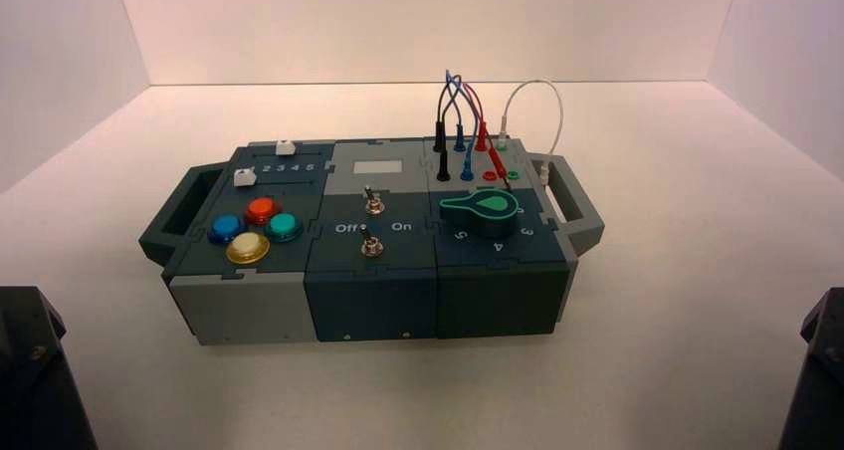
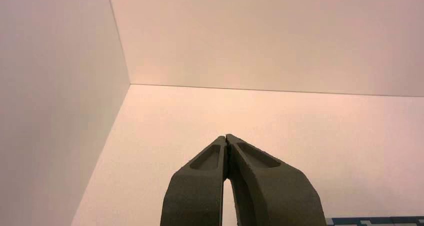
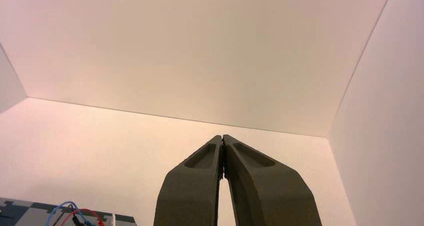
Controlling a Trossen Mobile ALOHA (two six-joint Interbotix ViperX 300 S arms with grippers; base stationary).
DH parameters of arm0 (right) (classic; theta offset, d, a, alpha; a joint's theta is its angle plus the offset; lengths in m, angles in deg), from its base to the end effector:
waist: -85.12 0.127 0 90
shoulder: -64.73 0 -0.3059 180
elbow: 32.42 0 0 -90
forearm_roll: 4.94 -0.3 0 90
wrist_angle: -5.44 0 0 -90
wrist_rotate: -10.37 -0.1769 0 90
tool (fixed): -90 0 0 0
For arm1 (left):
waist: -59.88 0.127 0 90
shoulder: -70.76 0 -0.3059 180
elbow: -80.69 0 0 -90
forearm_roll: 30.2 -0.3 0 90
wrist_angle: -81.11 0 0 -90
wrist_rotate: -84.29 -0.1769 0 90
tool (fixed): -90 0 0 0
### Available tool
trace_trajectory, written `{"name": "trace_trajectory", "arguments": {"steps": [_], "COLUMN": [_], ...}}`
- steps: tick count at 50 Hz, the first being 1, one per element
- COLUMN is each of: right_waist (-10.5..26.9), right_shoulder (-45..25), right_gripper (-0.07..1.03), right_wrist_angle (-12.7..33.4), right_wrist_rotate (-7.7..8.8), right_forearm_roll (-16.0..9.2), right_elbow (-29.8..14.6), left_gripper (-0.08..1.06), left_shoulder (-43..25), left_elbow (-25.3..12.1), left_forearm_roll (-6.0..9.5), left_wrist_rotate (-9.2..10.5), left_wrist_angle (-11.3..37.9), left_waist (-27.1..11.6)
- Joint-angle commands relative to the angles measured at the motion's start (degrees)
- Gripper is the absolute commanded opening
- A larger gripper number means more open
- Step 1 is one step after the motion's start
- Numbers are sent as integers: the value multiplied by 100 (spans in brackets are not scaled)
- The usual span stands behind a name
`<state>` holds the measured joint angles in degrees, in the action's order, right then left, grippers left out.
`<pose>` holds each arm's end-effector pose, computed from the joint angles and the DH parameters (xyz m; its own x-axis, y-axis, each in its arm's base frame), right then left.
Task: Move the top slider to position 1.
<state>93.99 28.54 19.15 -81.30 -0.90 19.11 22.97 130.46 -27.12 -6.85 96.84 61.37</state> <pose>0.2240 0.0320 0.2846 0.9710 0.1346 -0.1976 -0.1456 0.9885 -0.0419 0.2543 0.0040 0.2442 0.9186 0.0093 -0.3950 -0.0252 0.9991 -0.0350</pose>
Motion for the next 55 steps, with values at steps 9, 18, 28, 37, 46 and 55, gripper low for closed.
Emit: {"name": "trace_trajectory", "arguments": {"steps": [9, 18, 28, 37, 46, 55], "right_waist": [-26, -9, 88, 475, 1318, 2127], "right_shoulder": [-53, -97, -545, -1266, -1951, -2584], "right_gripper": [-2, -2, -2, -2, -2, -2], "right_wrist_angle": [-70, -62, 105, 615, 1020, 1143], "right_wrist_rotate": [-26, -26, -26, -26, -26, -26], "right_forearm_roll": [-18, -44, -229, -466, -615, -976], "right_elbow": [-123, -105, -193, -483, -694, -993], "left_gripper": [-3, -3, -3, -3, -3, -3], "left_shoulder": [-26, -88, -589, -1195, -1600, -1679], "left_elbow": [-79, -70, -167, -352, -501, -527], "left_forearm_roll": [-9, 0, 9, 26, 44, 62], "left_wrist_rotate": [-26, -26, -26, -18, -9, 9], "left_wrist_angle": [-53, -26, 272, 817, 1178, 1336], "left_waist": [18, 18, -70, -290, -492, -580]}}
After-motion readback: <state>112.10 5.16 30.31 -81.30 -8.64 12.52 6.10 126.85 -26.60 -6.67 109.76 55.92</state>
